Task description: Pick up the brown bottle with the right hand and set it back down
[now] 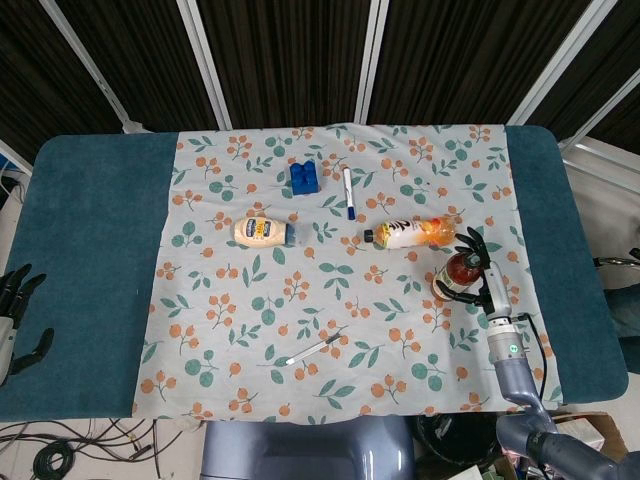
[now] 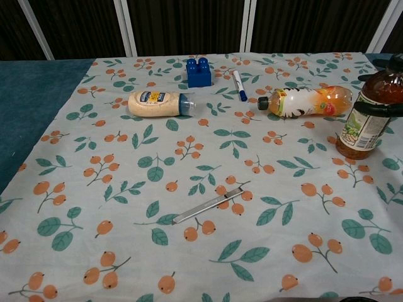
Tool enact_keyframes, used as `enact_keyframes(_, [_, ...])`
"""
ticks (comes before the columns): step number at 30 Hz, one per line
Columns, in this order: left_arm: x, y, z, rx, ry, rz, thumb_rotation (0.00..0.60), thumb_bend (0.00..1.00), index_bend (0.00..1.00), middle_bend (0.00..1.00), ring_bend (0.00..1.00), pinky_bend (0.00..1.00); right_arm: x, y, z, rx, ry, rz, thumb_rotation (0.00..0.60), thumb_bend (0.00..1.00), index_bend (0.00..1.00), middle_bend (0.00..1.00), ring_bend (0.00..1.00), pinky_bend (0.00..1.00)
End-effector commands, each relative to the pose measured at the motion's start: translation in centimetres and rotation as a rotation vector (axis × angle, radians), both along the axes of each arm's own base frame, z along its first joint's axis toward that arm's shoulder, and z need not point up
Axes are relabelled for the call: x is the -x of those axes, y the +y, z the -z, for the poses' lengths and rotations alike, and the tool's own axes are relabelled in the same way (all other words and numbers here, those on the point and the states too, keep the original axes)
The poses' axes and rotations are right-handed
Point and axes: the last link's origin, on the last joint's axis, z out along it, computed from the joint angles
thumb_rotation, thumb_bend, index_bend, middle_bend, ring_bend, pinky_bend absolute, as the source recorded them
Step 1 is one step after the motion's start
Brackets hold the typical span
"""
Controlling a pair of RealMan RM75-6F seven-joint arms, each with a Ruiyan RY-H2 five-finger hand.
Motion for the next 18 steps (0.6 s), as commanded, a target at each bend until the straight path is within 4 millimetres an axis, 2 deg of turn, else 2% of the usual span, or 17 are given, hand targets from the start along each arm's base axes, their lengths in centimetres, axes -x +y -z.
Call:
enact_keyframes(1, [0.01,0.0,0.0,0.001,0.001,-0.001,0.6,0.39,0.12,0.01,0.01,0.07,0.1,-0.05,0.11,0.0,-0.001,0.005,0.6,0.11,0.0,0.11,0.17,0.17])
enact_keyframes(5, [0.03,0.0,-0.01,0.001,0.001,-0.004,0.6,0.39,0.12,0.01,0.01,0.07,0.22,-0.09,0.27,-0.003,0.001,0.008,0.6,0.13,0.07,0.14,0.21,0.21])
enact_keyframes(12, [0.03,0.01,-0.01,0.002,0.0,-0.008,0.6,0.39,0.12,0.01,0.01,0.07,0.34,-0.25,0.59,-0.006,0.006,0.011,0.6,0.36,0.23,0.28,0.36,0.43])
enact_keyframes(18, [0.05,0.02,-0.05,0.002,-0.002,-0.012,0.6,0.39,0.12,0.01,0.01,0.07,0.28,-0.32,0.92,-0.011,-0.01,0.016,0.6,0.43,0.26,0.35,0.44,0.53])
